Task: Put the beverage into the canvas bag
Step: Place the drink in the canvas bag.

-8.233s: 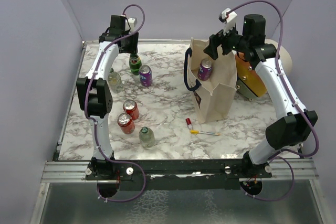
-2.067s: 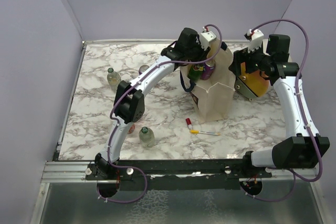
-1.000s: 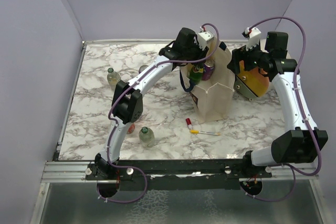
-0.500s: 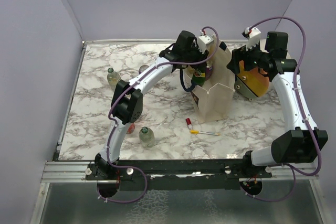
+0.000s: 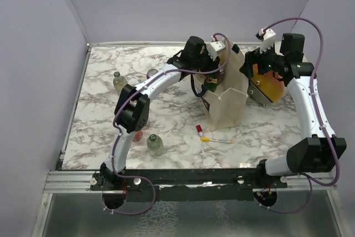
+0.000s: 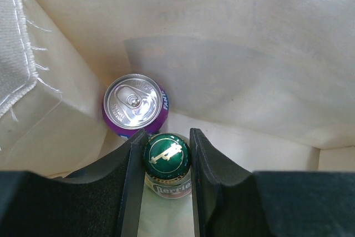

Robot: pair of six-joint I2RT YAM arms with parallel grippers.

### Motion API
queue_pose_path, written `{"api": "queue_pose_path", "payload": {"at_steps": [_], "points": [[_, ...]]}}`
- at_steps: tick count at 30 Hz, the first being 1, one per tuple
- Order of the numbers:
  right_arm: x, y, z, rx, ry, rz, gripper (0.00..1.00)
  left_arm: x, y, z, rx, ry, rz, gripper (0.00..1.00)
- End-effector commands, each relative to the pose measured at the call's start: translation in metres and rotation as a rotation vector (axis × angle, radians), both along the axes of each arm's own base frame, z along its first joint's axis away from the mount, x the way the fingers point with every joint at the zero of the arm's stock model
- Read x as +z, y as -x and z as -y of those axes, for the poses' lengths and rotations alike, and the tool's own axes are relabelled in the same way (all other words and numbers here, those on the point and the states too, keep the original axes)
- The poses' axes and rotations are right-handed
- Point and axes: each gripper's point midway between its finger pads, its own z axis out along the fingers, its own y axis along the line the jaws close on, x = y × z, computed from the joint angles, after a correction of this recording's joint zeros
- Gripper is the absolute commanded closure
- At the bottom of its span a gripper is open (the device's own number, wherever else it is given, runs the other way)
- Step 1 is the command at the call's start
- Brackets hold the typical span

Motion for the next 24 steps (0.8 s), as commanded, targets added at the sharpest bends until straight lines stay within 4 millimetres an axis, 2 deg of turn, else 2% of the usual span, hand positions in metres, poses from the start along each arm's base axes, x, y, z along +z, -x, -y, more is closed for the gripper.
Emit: {"api": "queue_pose_path", "payload": {"at_steps": [1,9,15,24], "points": [[0.003,-0.007,0.002,-0.007,-0.004,0.024,0.14,0.061,-0.009,-0.001,-0.028,0.085,0.182,1.0],[-0.001,-0.01,0.002,-0.004,-0.005,0.02,0.14,0.068,-0.023,-0.009,0.012,0.09,0.22,1.0],[-0.002,-0.009,0.002,-0.004,-0.003,0.018,0.14,0.055,-0.015,-0.017,0.007,0.06,0.166,1.0],[-0.003,-0.012,0.002,-0.003,-0.005,0.016,0.14,0.042,-0.007,-0.028,-0.008,-0.025,0.134,0.79]]}}
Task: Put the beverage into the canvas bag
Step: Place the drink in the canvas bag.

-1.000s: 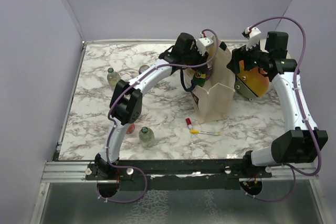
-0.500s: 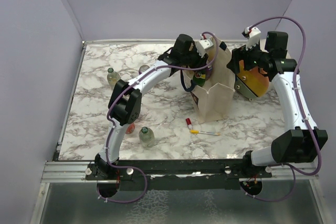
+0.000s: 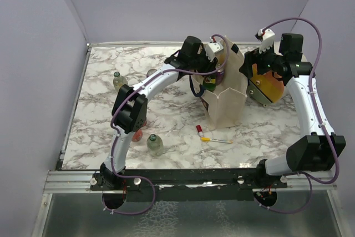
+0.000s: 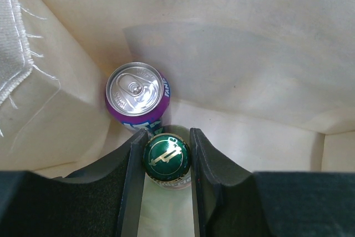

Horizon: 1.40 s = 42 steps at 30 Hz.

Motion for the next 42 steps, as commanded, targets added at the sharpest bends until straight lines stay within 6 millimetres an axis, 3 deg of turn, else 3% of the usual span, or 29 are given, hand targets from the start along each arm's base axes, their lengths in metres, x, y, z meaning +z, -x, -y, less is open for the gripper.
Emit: {"api": "queue_pose_path", "payload": {"at_steps": [1,9,23,32,42], "points": [[0.0021,-0.0086,0.0013,-0.003,-0.005,0.022,0.14,0.0427,-0.0071,-0.0154,0.013,0.0,0.092,0.77],[0.0013,-0.0094,0.0002,0.002,-0.01,0.019,0.14,0.0434,-0.0112,-0.0156,0.036,-0.007,0.058,0.62],[-0.0023,-0.0081,0.0008,-0.003,-0.008,0.015,0.14,0.0478,-0.0123,-0.0111,0.023,0.009,0.062,0.46],[-0.0034,-0.0085,0.001,-0.004,-0.008,0.013,0.14,0.0456,-0.012,-0.0108,0.015,-0.012,0.041,0.24],[0.0016,-0.0078,-0.0011,0.003,-0.018,0.021,0.14,0.0442,-0.0065,-0.0086,-0.002,-0.034,0.028,0.21]]}}
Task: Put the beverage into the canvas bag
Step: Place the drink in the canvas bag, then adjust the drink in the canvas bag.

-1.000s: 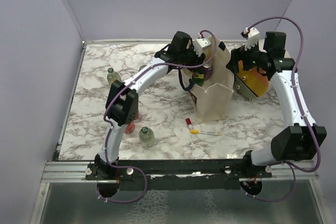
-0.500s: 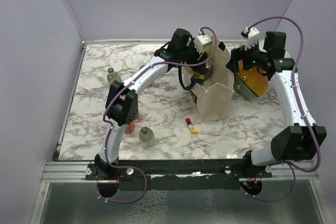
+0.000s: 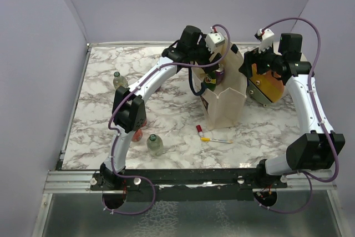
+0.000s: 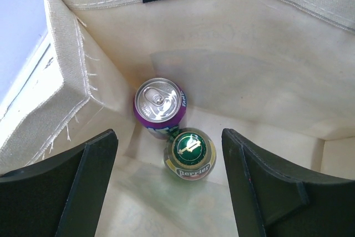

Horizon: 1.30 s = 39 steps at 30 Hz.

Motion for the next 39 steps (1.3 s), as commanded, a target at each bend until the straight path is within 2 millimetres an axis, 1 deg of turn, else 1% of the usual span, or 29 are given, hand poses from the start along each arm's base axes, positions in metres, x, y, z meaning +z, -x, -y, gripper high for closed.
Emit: {"api": "queue_pose_path", "payload": {"at_steps": [1,9,14,18,25,31,39], "points": [[0.007,-0.003,-0.002,0.005,-0.02,0.028,0.14,-0.002,0.0,0.001,-0.014,-0.015,-0.007,0.22],[0.014,-0.004,-0.005,0.023,-0.028,0.04,0.14,-0.004,0.005,0.003,-0.032,-0.029,-0.014,0.24],[0.022,-0.006,-0.008,0.044,-0.036,0.051,0.14,0.009,0.002,0.005,-0.018,0.002,0.005,0.24],[0.029,-0.008,-0.01,0.051,-0.023,0.073,0.14,0.015,0.001,0.007,-0.013,0.017,0.014,0.25],[0.037,-0.007,-0.022,0.083,-0.01,0.1,0.14,0.027,-0.001,0.006,0.002,0.032,0.033,0.26],[0.033,-0.003,-0.023,0.084,-0.007,0.094,0.14,0.016,0.004,0.005,-0.003,-0.021,0.008,0.28],[0.03,0.001,-0.022,0.077,-0.009,0.088,0.14,-0.013,0.019,0.009,-0.026,-0.156,0.005,0.28]]}}
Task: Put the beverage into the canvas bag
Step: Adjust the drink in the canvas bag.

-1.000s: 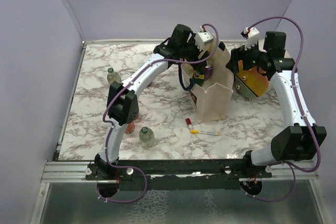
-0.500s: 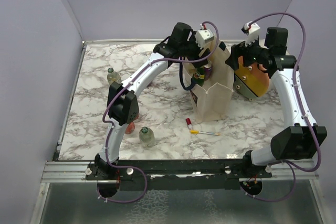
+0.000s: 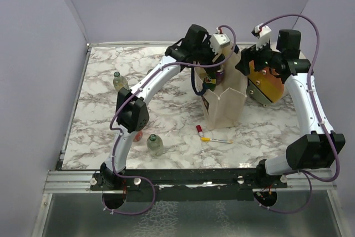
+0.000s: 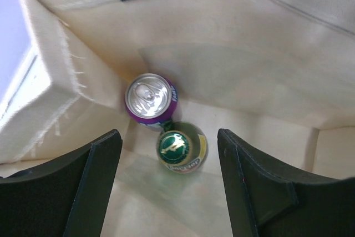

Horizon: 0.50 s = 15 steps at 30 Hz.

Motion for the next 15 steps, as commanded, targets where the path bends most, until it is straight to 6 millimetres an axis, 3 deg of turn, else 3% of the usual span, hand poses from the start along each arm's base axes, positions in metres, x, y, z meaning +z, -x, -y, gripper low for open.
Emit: {"api": "queue_pose_path", "payload": {"at_steps": [1,8,15], "points": [[0.009,0.005,-0.002,0.011,0.002,0.04,0.14,-0.023,0.009,0.002,-0.004,-0.11,-0.001,0.28],[0.007,0.006,-0.002,0.01,0.0,0.036,0.14,-0.038,0.008,0.0,0.01,-0.165,-0.001,0.3],[0.004,0.006,-0.002,0.009,0.001,0.03,0.14,-0.045,0.01,0.002,-0.002,-0.166,-0.015,0.5]]}}
